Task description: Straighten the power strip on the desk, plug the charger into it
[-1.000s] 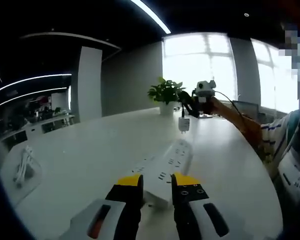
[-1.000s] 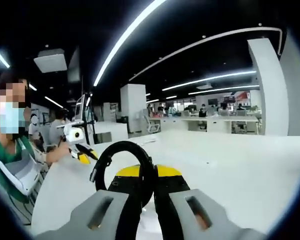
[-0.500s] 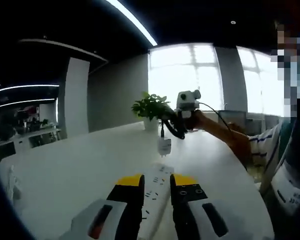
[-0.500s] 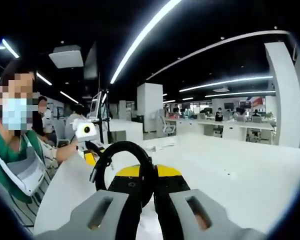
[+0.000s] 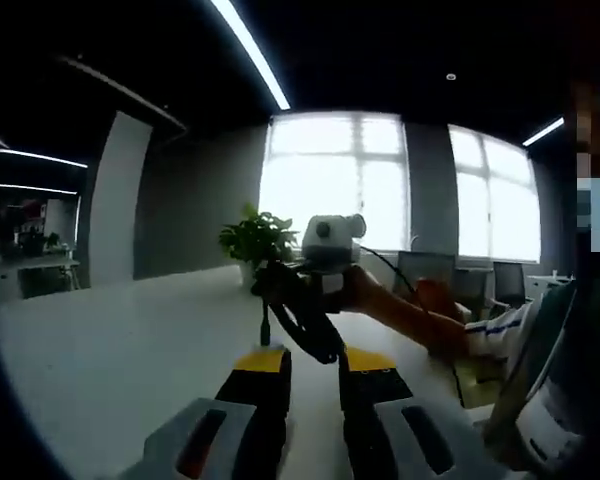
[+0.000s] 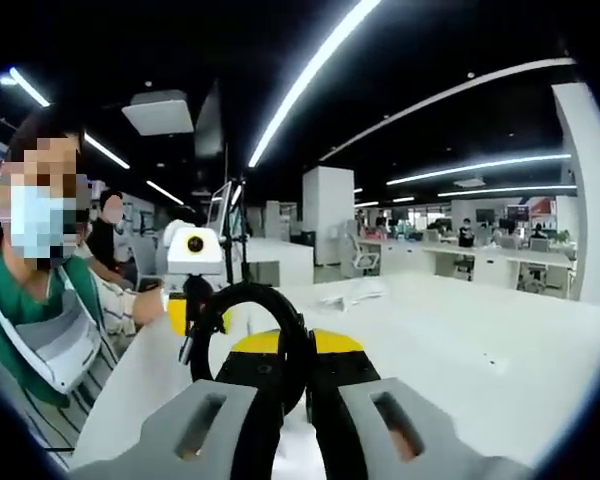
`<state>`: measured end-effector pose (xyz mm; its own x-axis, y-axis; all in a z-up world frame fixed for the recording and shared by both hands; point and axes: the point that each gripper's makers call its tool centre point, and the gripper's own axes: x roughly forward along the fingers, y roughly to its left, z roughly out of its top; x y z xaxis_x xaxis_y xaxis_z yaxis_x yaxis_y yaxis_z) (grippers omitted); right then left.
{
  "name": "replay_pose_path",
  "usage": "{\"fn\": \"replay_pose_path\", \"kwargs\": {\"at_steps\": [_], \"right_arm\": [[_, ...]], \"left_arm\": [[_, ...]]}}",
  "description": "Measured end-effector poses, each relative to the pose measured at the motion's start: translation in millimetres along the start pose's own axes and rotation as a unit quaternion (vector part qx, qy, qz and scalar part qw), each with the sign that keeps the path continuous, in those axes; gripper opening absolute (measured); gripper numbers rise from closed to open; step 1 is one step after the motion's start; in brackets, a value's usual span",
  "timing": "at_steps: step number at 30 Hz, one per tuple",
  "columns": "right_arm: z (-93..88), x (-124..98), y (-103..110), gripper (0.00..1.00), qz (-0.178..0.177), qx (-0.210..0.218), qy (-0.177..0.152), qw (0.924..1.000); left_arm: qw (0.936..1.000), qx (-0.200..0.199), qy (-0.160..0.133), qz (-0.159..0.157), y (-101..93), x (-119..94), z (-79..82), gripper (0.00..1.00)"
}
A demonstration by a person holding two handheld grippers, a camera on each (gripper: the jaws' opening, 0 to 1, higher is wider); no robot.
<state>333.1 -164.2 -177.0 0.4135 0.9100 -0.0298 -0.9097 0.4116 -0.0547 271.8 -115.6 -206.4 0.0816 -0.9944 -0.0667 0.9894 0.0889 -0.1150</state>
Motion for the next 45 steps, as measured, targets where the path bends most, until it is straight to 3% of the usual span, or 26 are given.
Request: {"fn": "replay_pose_path", "kwargs": {"at_steps": [7,15,25,45], "right_arm": [[1.7,8.1,10.6,0.07,0.019,-0.008,-0.003,0.9998],[11.7,8.9,11.9,0.07,0.022,-0.011,-0.024,0.9994],[12.9,7.1,13.0,0.07,0.019,-0.013,-0.040,0.9989],[7.2,22.6,12.9,0.07,0.003,-0.016,-0.026,0.9995]], "left_arm": [[0.9998,0.013,-0.003,-0.015,-7.8,6.2,4.1,0.19],[0.9996,0.006,-0.017,-0.023,-15.2,9.9,13.4,0.18],[0.9996,0.011,-0.010,-0.022,-24.3,20.7,15.3,0.18],[0.9997,0.019,-0.005,-0.014,-24.3,26.9,16.9,0.18]]}}
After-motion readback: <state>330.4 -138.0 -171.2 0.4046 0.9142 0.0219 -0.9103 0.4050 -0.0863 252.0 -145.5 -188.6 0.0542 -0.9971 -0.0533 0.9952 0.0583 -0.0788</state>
